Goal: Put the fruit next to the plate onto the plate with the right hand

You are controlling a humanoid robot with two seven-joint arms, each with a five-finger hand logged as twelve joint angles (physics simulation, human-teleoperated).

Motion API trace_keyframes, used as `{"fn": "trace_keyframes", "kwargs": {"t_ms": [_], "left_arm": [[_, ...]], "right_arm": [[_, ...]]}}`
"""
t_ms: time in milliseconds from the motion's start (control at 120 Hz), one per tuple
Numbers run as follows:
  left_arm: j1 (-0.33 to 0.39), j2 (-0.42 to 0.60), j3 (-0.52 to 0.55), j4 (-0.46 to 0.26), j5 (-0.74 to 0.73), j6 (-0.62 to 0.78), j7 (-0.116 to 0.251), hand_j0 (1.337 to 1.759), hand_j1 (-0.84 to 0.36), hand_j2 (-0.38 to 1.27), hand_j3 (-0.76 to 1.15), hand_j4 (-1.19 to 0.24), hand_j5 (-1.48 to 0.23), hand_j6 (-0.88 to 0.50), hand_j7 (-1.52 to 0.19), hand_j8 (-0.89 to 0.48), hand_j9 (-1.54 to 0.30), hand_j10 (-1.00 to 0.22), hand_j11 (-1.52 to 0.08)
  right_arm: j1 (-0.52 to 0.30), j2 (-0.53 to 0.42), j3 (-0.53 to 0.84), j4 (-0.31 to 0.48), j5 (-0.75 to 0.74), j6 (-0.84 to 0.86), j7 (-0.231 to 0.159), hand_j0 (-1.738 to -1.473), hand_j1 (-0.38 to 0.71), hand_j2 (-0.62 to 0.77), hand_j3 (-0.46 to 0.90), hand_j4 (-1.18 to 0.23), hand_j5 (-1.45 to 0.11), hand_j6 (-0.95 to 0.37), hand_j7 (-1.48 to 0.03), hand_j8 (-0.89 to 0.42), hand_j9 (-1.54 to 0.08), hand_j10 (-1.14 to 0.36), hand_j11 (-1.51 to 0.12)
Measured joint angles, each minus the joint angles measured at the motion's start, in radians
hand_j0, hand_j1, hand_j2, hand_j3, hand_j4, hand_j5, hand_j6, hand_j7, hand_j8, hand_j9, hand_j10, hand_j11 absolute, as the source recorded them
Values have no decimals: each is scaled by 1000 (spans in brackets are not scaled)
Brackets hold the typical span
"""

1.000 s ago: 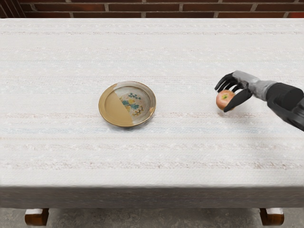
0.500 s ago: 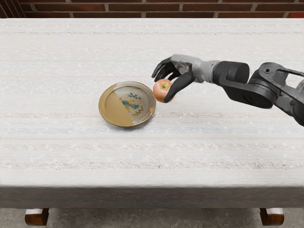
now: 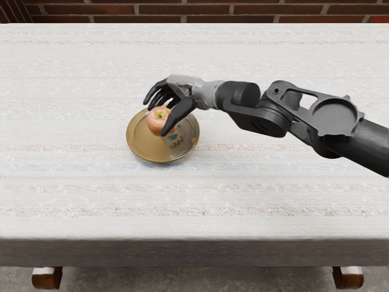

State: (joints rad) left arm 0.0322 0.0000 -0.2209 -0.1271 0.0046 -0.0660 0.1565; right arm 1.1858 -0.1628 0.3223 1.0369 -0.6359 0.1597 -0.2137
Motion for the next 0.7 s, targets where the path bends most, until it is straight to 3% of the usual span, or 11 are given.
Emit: {"fn": "trace_keyframes", "kwargs": {"t_ms": [150,367,533,700], "left_arm": [[0,0,0,0,0,0,0,1658,60,48,0,-242,-314,-242,-314,-242,-314,-242,-314],[0,0,0,0,0,0,0,1658,59,48,0,-242,-314,-242,-314,-242,-314,-242,-314],[0,0,0,0,0,0,0,1658,60,48,0,-242,-314,-242,-314,-242,-314,-241,-314],[0,0,0,0,0,0,0,1658,60,48,0,-242,-314,-242,-314,-242,-314,-242,-314]], "right_arm": [[0,5,4,-7,6,-4,-1,-1658,42,182,0,-376,-500,-360,-494,-282,-498,-312,-490],[-3,-14,21,2,29,11,3,-1658,-171,56,0,-166,-219,-161,-217,-133,-218,-144,-216],[-51,-212,113,133,266,233,5,-1658,-241,20,0,-99,-130,-97,-128,-84,-129,-89,-128],[-114,-435,137,175,539,406,4,-1658,-274,5,0,-67,-87,-66,-87,-61,-87,-62,-87]]}}
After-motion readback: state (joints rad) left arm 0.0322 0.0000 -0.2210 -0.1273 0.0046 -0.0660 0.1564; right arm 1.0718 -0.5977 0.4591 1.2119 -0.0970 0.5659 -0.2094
